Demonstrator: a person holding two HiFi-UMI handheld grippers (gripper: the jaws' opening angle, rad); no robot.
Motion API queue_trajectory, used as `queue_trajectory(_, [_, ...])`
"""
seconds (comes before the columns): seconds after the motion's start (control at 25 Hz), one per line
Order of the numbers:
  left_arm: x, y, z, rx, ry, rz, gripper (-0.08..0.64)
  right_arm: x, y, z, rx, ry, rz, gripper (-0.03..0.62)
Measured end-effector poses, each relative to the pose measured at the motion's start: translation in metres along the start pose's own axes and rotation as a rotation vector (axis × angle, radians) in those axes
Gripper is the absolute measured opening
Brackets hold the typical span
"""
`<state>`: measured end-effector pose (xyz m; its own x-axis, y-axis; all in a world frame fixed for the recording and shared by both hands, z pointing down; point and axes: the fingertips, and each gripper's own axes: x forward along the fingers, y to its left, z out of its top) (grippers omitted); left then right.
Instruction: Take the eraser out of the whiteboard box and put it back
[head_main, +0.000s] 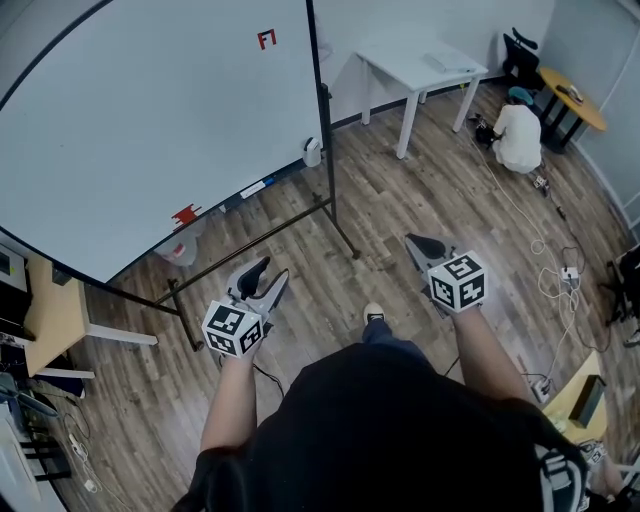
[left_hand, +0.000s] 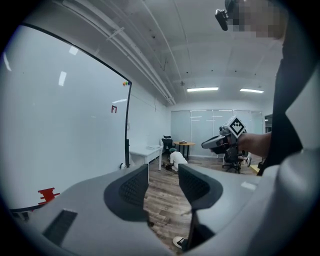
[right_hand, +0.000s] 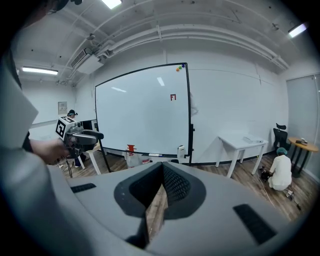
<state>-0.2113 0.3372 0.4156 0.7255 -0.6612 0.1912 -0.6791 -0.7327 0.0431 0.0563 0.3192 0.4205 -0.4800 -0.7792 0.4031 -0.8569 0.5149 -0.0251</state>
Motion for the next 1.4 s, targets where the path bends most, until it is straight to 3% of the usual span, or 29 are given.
queue_trajectory(0.56, [0.057, 0.027, -0.003, -0.012, 0.056, -0.001, 0.198, 0.052, -0.046, 0.003, 0.022, 0.029, 0.044, -0.005])
queue_trajectory(1.4, [0.131, 0.076, -0.016, -0.062, 0.122, 0.057, 0.198, 0.129, -0.114, -0.004, 0.042, 0.104, 0.105, -0.005])
